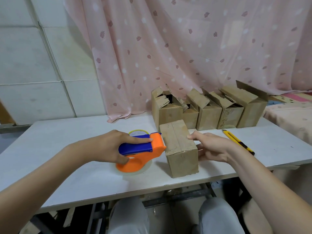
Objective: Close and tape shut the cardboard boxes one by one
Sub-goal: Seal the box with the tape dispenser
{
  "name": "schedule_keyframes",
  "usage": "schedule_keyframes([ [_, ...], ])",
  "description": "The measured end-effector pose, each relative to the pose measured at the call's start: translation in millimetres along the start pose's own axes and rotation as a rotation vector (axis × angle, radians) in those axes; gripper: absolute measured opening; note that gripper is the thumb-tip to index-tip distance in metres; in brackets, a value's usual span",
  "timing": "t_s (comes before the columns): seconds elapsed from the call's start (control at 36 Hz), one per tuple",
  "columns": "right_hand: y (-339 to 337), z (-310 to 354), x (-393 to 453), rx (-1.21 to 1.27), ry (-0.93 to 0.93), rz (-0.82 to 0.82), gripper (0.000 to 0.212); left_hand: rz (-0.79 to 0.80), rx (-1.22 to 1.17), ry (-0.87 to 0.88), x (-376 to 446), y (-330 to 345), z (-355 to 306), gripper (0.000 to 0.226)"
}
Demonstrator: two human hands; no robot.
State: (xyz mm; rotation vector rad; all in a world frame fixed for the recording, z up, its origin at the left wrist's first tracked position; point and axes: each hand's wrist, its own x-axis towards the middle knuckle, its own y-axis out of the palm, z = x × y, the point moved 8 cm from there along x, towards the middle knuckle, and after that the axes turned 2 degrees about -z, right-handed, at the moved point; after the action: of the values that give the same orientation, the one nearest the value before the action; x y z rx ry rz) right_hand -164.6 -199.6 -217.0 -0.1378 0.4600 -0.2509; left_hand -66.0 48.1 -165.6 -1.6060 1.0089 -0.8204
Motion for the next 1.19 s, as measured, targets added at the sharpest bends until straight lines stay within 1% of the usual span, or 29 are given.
schedule_keyframes([
  [0.14, -1, -5, -1, -0.012, -0.005, 0.000, 0.029, -0.008, -0.004, 0.017, 6, 2, -5, 0.085],
  [0.19, -2, -4, -2, -0.016, -0.027, -0.033, 0.029, -0.002, -0.008, 0.007, 7, 4, -3, 0.085],
  [0.22, -3, -2, -2, -0.040, -0.058, -0.078, 0.029, -0.001, -0.004, 0.003, 7, 4, -2, 0.084],
  [0.25, -4, 2, -5, -0.110, -0.114, -0.152, 0.029, -0.002, -0.003, 0.000, 8, 5, -2, 0.084],
  [0.28, -6, 10, -10, -0.232, -0.194, -0.254, 0.032, -0.006, -0.007, -0.003, 8, 5, -1, 0.083],
  [0.31, -6, 20, -18, -0.396, -0.299, -0.370, 0.040, -0.010, -0.012, -0.007, 7, 5, -1, 0.082],
  [0.33, 1, 34, -32, -0.585, -0.427, -0.451, 0.044, -0.011, -0.016, -0.010, 7, 6, 0, 0.082],
  [0.36, 15, 45, -45, -0.745, -0.553, -0.468, 0.045, -0.012, -0.014, -0.011, 7, 6, 0, 0.081],
  [0.39, 32, 51, -54, -0.860, -0.648, -0.417, 0.044, -0.015, -0.009, -0.009, 7, 6, 0, 0.081],
  [0.42, 46, 50, -55, -0.938, -0.688, -0.327, 0.046, -0.019, -0.004, -0.008, 7, 6, 0, 0.082],
  [0.47, 65, 40, -50, -1.074, -0.631, -0.191, 0.062, -0.023, -0.006, -0.011, 7, 5, 1, 0.083],
  [0.53, 68, 32, -43, -1.202, -0.609, -0.180, 0.072, -0.027, -0.020, -0.012, 8, 4, 0, 0.083],
  [0.64, 65, 30, -42, -1.229, -0.674, -0.239, 0.075, -0.038, -0.039, 0.006, 8, 4, -2, 0.084],
  [0.81, 66, 26, -41, -1.281, -0.718, -0.315, 0.073, -0.046, -0.041, -0.003, 9, 3, -3, 0.084],
  [0.97, 66, 25, -40, -1.262, -0.713, -0.309, 0.074, -0.008, -0.009, -0.016, 4, 0, -4, 0.087],
  [1.08, 66, 24, -42, -1.268, -0.702, -0.341, 0.075, -0.014, -0.021, -0.037, -3, 0, -2, 0.084],
  [1.19, 66, 25, -45, -1.280, -0.735, -0.376, 0.085, 0.004, 0.017, -0.058, -9, -3, 5, 0.086],
])
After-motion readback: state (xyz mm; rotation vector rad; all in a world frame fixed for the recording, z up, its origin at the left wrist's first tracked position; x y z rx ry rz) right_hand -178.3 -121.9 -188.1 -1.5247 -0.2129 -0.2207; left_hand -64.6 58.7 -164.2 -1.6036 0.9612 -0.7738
